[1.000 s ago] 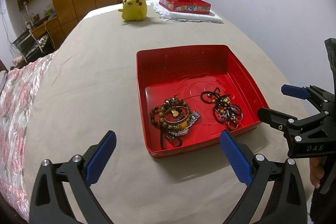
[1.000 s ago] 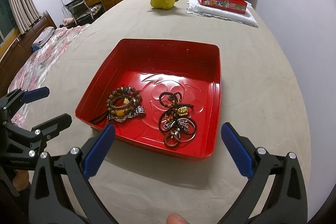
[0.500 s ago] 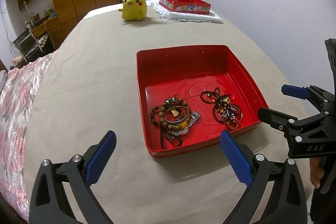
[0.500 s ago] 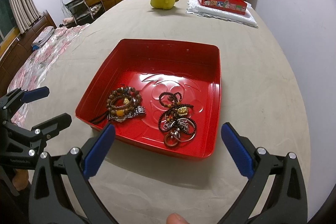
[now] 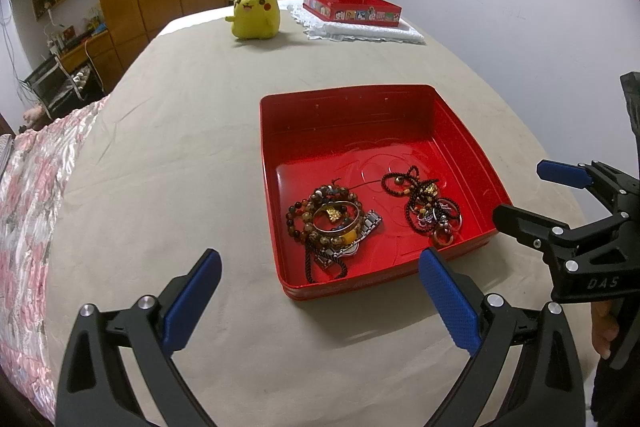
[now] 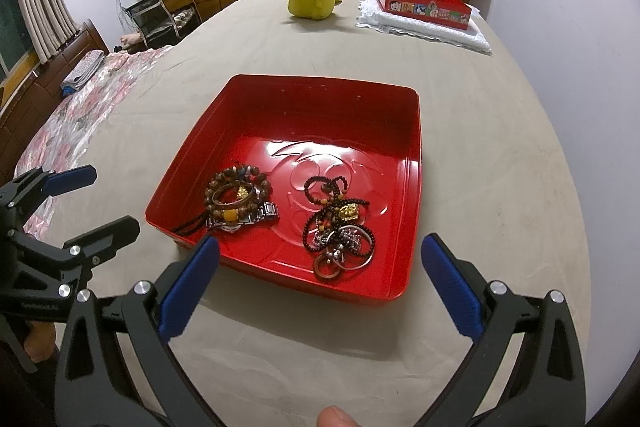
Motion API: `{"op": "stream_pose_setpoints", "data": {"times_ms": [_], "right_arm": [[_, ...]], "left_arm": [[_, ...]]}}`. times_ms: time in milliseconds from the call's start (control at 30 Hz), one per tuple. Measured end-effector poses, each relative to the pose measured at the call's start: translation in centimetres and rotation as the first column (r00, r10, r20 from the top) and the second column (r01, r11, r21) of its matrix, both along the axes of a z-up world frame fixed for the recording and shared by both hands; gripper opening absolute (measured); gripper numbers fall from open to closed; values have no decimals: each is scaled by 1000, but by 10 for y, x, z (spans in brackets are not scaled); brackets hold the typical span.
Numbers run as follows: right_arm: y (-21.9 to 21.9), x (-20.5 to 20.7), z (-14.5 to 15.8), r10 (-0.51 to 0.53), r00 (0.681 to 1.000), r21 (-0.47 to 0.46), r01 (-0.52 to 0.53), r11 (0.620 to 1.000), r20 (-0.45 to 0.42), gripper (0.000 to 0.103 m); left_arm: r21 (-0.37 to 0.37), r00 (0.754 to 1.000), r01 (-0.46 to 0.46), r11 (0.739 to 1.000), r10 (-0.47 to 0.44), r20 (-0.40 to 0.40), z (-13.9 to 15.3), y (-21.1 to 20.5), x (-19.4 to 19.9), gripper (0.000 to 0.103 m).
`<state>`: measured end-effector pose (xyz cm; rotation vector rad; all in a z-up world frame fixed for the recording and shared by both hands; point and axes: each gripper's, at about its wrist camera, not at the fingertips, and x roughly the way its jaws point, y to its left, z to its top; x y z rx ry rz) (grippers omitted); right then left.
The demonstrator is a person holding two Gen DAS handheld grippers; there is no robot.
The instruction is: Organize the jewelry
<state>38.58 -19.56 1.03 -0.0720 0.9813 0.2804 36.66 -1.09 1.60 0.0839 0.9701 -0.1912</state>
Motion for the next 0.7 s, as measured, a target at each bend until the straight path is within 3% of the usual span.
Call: {"op": "stream_pose_setpoints", "data": {"times_ms": [700], "right_arm": [[0,-1,0,0,1000,0,0,1000,2,100]], "left_arm": [[0,1000,0,1000,0,1,2,2,-6,99]]}}
